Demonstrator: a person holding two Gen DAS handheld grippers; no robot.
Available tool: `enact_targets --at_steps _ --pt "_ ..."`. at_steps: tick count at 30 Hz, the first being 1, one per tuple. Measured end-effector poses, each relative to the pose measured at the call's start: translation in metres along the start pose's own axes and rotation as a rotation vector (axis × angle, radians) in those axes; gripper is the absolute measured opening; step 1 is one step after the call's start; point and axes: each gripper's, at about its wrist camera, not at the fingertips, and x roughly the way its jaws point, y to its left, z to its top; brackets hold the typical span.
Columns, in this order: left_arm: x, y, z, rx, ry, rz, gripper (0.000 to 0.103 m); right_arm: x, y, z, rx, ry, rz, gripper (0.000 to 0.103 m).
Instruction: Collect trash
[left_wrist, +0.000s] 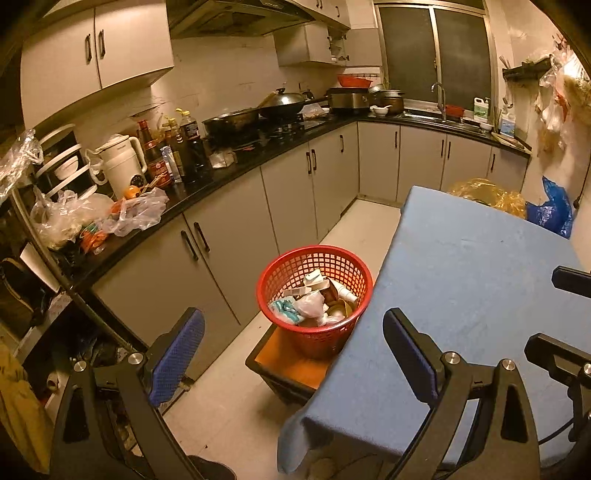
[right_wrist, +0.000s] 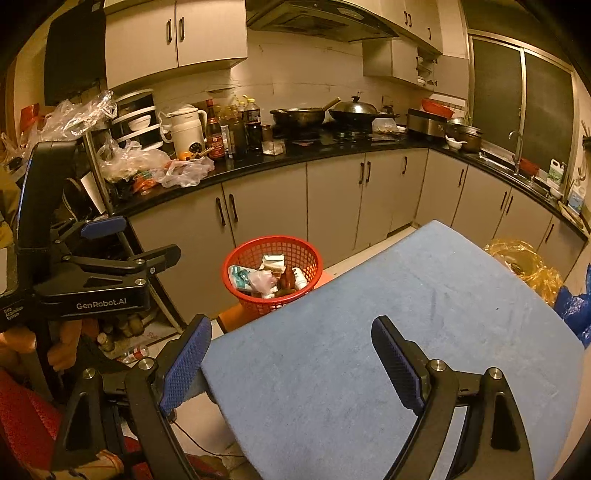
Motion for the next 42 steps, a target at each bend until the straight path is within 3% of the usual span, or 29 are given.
enact_targets --at_steps 13,42 --pt "0.009 0.004 -0.003 0.011 0.022 0.049 0.097 0.008 0.003 0.0 -0.001 0.023 0.002 0.091" --pt "0.029 0.012 -0.012 0.006 0.045 0.055 0.097 0.031 0.006 0.004 0.012 0.072 -0.008 0.091"
